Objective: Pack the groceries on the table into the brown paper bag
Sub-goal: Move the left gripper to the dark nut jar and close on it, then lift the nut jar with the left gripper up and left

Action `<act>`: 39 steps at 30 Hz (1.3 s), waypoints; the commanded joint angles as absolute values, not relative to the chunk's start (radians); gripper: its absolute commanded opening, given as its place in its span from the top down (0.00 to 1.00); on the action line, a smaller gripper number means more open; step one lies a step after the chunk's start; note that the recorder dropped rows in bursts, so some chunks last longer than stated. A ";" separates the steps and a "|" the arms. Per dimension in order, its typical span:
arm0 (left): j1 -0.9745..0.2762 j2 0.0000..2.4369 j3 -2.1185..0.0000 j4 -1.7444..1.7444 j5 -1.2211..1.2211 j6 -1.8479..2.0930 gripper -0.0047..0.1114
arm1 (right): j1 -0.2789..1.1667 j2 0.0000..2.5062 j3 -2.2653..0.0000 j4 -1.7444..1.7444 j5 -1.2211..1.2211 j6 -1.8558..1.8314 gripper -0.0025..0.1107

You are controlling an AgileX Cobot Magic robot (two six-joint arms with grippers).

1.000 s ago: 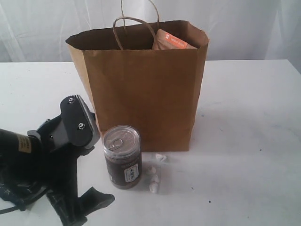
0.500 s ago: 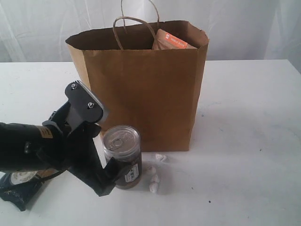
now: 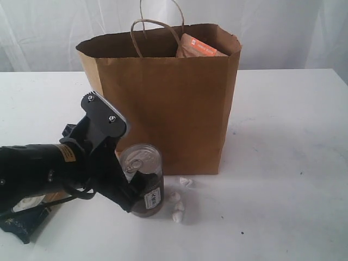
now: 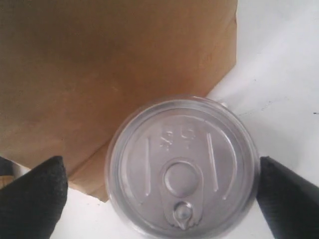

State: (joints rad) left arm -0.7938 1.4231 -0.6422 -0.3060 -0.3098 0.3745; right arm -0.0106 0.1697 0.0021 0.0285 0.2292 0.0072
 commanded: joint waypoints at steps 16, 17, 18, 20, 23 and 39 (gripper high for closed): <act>-0.801 1.536 -0.640 -0.099 -0.391 0.182 0.08 | -0.010 0.165 0.000 0.033 0.222 0.007 0.98; -0.801 1.536 -0.640 -0.099 -0.386 0.182 0.17 | -0.010 0.165 0.000 0.033 0.222 0.007 0.98; -0.801 1.536 -0.640 -0.099 -0.381 0.182 0.22 | -0.010 0.165 0.000 0.033 0.222 0.007 0.98; -0.801 1.536 -0.640 -0.099 -0.369 0.179 0.45 | -0.010 0.165 0.000 0.033 0.222 0.007 0.98; -0.801 1.536 -0.640 -0.099 -0.345 0.179 0.76 | -0.010 0.165 0.000 0.033 0.222 0.007 0.98; -0.801 1.274 -0.640 -0.101 -0.170 0.169 0.96 | -0.010 0.165 0.000 0.033 0.222 0.007 0.98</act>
